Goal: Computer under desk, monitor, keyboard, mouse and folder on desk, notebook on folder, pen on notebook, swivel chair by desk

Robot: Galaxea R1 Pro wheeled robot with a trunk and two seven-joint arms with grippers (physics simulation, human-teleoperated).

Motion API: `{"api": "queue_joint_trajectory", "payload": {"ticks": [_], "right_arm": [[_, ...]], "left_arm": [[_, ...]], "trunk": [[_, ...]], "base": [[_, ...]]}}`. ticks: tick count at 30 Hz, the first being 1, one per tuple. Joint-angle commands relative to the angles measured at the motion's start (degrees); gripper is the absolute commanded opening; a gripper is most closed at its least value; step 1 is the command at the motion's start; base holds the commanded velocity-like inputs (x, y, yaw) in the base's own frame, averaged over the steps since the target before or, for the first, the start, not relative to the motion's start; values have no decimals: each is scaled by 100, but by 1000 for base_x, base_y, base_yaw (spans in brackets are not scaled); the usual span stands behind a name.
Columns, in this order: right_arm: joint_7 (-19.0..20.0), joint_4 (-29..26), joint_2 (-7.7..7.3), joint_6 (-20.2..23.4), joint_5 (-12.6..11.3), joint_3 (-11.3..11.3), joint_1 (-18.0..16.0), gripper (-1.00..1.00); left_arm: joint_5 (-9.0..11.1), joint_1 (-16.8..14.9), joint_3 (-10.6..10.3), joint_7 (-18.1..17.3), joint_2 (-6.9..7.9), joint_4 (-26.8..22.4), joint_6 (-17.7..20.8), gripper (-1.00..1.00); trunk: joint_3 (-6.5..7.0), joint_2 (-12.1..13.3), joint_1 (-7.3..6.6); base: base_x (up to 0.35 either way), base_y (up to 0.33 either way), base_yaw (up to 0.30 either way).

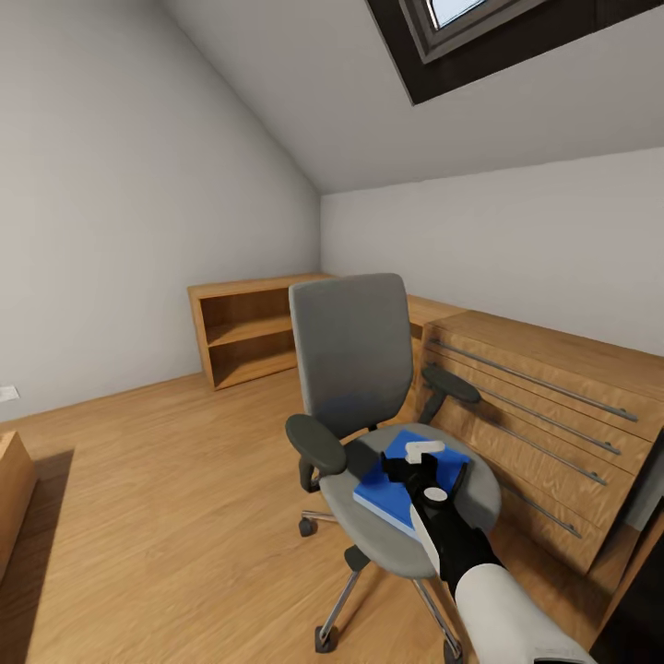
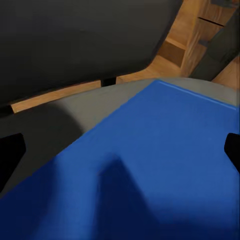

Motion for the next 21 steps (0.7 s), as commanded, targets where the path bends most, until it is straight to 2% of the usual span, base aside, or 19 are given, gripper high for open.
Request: {"api": "queue_joint_trajectory", "payload": {"ticks": [1,13,21], "right_arm": [[-10,-18,10,-26,56,-28,-2,100],[-27,-35,14,-71,51,-28,-4,100],[-21,-11,14,-25,55,-22,-4,100]], "left_arm": [[60,1,10,-47,-2,-1,-1,100],[59,1,3,-70,5,21,-4,100],[55,1,8,-80,5,22,-6,100]], "trunk": [[-5,-2,-1],[-5,-2,-1],[-5,-2,-1]], "base": [[0,0,0],[7,0,0],[139,0,0]]}}
